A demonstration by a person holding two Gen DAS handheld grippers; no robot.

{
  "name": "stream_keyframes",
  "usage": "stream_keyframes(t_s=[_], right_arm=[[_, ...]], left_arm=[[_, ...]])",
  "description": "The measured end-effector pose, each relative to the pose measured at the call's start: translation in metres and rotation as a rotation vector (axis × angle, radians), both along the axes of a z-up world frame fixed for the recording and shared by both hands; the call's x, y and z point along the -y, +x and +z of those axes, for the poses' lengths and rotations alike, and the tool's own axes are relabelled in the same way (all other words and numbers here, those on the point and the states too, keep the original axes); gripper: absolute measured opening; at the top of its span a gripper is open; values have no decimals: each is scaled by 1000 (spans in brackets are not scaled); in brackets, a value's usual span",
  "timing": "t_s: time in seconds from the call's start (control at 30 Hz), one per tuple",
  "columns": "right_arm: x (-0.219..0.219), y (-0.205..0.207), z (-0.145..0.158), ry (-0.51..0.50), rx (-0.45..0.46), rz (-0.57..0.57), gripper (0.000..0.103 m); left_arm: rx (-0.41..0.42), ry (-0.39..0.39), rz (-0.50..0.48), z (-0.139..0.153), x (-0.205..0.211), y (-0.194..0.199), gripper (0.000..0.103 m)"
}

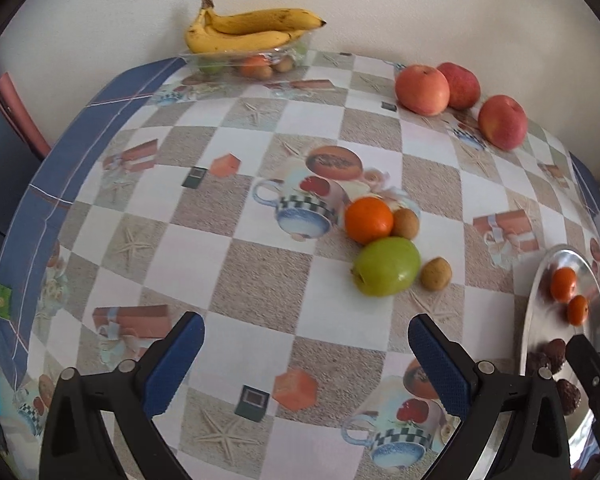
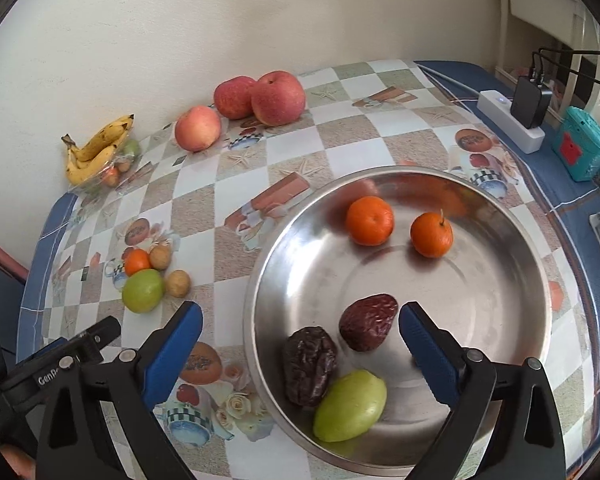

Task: Organize fruits
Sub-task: 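Grasp a tangerine with the left gripper while the right gripper grasps a small tan fruit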

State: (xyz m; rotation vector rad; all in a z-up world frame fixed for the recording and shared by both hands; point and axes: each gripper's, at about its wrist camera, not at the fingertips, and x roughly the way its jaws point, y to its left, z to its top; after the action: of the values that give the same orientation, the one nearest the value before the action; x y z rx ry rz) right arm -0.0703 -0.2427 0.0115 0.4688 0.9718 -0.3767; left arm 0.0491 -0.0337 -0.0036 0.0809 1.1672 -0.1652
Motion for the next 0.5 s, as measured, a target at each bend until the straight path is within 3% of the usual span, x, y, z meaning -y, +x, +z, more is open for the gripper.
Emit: stream_keyframes(t_s=[0.13,0.5], right_arm=[[-6,5,1,0,0,33,99],[-17,36,11,15,-14,45,99]], left_arm=[[5,10,10,3,-4,7,103],[-16,-54,27,7,-4,37,103]])
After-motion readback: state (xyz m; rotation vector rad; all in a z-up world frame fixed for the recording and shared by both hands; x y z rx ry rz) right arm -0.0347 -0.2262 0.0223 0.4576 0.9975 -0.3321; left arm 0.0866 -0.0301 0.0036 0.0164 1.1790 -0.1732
